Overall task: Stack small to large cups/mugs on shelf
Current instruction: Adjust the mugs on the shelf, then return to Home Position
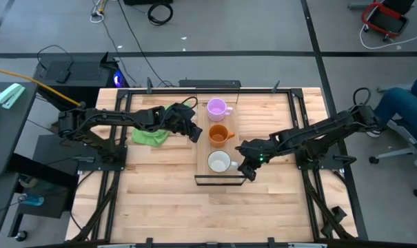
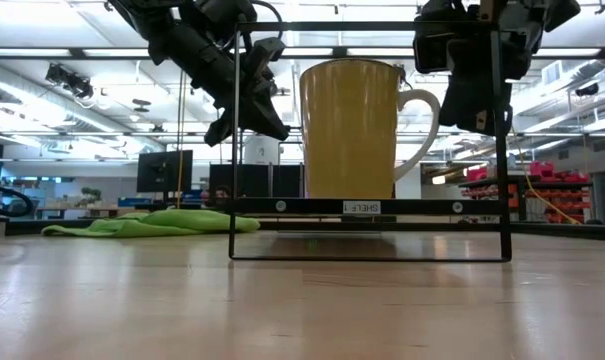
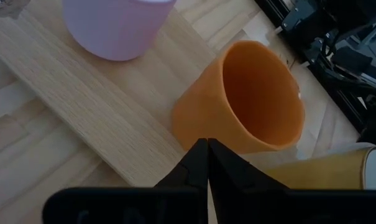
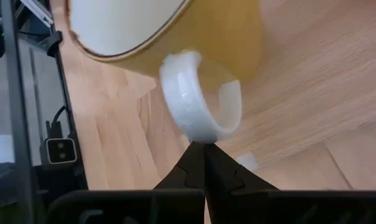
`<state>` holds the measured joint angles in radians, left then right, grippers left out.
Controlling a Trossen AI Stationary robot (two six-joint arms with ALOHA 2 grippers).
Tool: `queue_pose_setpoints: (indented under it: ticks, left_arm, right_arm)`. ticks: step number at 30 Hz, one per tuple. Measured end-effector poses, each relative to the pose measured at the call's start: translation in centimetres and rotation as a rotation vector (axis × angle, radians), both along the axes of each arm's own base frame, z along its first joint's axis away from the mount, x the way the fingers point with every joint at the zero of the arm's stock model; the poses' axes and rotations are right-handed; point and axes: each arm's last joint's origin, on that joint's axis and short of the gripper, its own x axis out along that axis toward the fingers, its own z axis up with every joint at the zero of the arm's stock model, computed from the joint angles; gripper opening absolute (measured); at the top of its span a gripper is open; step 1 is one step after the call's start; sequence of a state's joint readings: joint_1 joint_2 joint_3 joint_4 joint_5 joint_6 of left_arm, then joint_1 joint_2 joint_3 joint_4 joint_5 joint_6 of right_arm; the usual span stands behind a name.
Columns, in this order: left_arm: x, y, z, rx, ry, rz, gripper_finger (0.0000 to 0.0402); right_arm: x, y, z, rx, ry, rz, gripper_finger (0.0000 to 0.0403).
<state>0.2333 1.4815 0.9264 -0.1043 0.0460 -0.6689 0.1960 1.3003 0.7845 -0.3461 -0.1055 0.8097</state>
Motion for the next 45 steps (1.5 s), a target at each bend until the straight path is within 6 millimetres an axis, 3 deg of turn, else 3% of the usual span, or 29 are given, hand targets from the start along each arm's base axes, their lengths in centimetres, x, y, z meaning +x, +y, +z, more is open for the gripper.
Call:
queue_pose_setpoints:
  ticks: [7,13,28,39,45]
  left_arm:
    - [-0.1,0.3,0.3,0.004,-0.015,0.009,0.0023]
    - [-0.5,0.9,2.4,0.043,-0.089,0.019,0.0026]
    - [-6.8,1.3,10.3,0.206,-0.342,0.063,0.0025]
    - [-10.2,-1.2,13.5,0.213,-0.492,0.02,0.0017]
    - [-12.6,-2.2,13.8,0.215,-0.44,-0.007,0.0022]
  right_arm:
    - [-0.9,-0.2,0.4,0.0,0.032,-0.008,0.0]
    - [-2.6,-1.1,1.8,0.01,0.043,-0.05,0.0002]
    - [-6.9,-3.2,7.3,0.047,-0.256,-0.106,0.0005]
    - [-9.3,-3.1,8.8,0.087,-0.344,-0.071,0.0012]
    - [-10.5,-3.0,9.2,0.12,-0.352,-0.015,0.0012]
